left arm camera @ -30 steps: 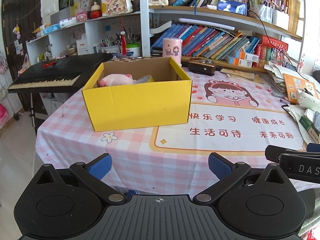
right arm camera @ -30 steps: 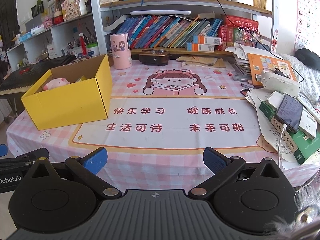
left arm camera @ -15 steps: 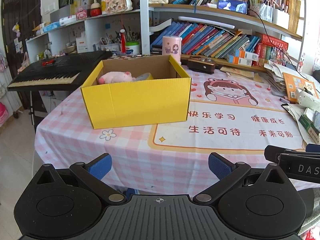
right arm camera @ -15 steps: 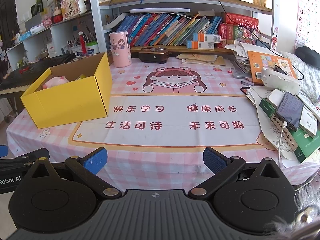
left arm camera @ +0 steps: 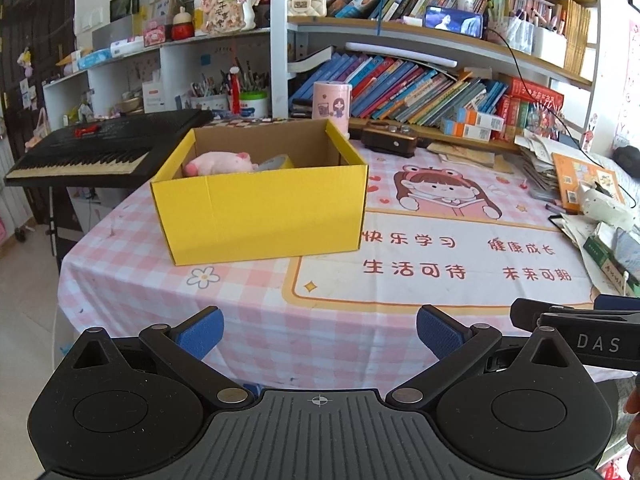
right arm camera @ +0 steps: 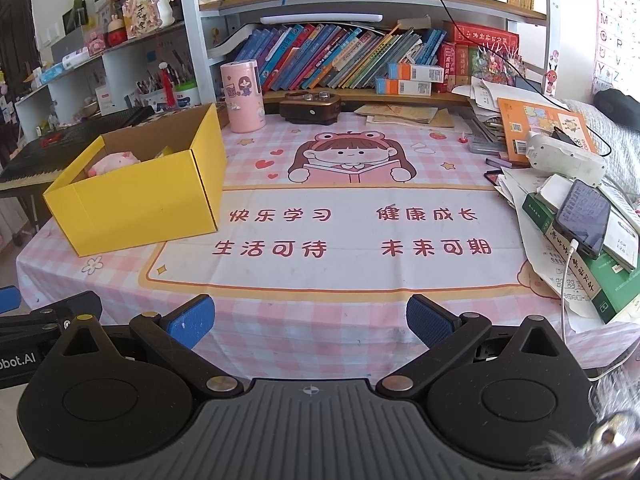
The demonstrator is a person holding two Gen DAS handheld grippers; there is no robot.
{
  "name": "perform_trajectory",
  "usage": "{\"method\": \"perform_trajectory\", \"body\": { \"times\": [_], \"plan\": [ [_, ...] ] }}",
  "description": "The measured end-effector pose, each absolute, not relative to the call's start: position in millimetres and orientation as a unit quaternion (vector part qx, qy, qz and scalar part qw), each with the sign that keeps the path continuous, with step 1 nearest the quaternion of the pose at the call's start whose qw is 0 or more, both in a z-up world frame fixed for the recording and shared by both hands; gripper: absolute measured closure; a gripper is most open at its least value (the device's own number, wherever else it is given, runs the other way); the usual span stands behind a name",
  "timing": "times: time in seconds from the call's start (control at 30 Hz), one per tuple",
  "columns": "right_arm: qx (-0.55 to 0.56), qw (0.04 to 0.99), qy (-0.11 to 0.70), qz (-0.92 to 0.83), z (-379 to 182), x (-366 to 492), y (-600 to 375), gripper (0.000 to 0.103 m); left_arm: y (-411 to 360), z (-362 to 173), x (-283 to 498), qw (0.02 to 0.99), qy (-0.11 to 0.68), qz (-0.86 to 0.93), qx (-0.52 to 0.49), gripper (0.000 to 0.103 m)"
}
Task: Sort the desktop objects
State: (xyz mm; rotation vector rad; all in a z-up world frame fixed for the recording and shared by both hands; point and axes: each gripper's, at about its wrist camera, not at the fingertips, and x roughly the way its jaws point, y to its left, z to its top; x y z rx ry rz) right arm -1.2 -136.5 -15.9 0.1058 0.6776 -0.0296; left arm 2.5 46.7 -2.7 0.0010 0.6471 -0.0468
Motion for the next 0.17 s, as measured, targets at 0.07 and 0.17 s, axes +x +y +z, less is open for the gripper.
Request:
{"method": "perform_trajectory", "body": {
  "times": [0.07,0.17],
  "plan": [
    [0.052,0.941,0.333,-0.015,-16.6,-1.8,-135.3,0.000,46.4,-2.5,2.7,0.948,0.318,-0.022,0.001,0.000],
    [0.052,0.941,0.333,-0.015,-16.4,-1.6,-135.5,0.000,46.8,-0.4,3.8,0.948,0.317,-0.016,-0.001,0.000]
  ]
}}
